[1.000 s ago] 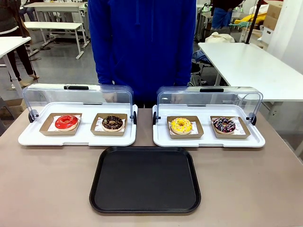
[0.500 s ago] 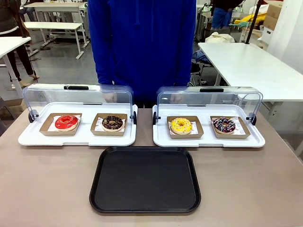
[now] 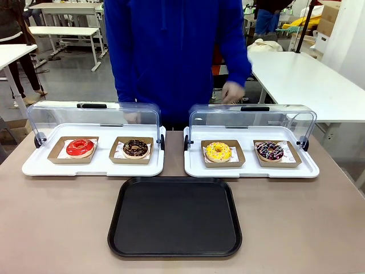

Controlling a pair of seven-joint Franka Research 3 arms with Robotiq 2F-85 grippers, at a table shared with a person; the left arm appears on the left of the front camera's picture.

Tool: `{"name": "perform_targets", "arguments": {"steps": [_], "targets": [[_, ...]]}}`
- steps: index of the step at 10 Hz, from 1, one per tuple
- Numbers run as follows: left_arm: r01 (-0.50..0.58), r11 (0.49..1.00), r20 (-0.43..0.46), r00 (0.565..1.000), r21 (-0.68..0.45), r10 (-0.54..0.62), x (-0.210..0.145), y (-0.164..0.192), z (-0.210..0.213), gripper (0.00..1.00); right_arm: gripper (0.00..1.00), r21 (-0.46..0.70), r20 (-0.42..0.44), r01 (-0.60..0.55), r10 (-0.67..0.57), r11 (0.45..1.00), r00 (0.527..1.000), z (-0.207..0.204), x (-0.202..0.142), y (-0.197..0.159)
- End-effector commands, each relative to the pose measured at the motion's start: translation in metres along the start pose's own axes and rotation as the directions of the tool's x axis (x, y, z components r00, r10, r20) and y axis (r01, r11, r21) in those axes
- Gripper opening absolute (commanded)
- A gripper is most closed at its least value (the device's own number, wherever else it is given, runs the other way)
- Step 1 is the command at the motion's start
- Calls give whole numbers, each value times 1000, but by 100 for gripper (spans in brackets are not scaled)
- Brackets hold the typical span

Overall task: Move the third donut from the left to the tray.
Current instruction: Pick up the Paper togo box containing the Donut indicated by the person and place it on the Handle tray.

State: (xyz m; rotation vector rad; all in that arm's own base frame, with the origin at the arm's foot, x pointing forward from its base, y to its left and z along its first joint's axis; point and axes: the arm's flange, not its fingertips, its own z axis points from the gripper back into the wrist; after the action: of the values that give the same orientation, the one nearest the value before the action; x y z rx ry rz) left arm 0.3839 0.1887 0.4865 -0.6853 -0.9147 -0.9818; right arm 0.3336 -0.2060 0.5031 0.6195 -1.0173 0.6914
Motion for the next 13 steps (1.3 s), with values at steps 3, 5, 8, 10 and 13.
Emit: {"name": "perform_targets", "arguments": {"steps": [3, 5, 8, 10, 13], "targets": [[12, 1000, 10, 1000, -7, -12, 2, 0, 1, 100, 100, 2, 23, -26, 26, 1000, 999, -1, 4, -3], [12, 1000, 10, 1000, -7, -12, 2, 0, 1, 100, 100, 2, 23, -26, 26, 1000, 999, -1, 4, -3], [12, 1000, 10, 1000, -7, -12, 2, 0, 1, 100, 100, 2, 23, -26, 26, 1000, 999, -1, 4, -3], [12, 1000, 10, 1000, -7, -12, 2, 0, 1, 100, 100, 2, 23, -26, 26, 1000, 999, -1, 4, -3], [12, 1000, 10, 1000, -7, -12, 2, 0, 1, 100, 100, 2, 23, -26, 26, 1000, 999, -1, 4, -3]]}}
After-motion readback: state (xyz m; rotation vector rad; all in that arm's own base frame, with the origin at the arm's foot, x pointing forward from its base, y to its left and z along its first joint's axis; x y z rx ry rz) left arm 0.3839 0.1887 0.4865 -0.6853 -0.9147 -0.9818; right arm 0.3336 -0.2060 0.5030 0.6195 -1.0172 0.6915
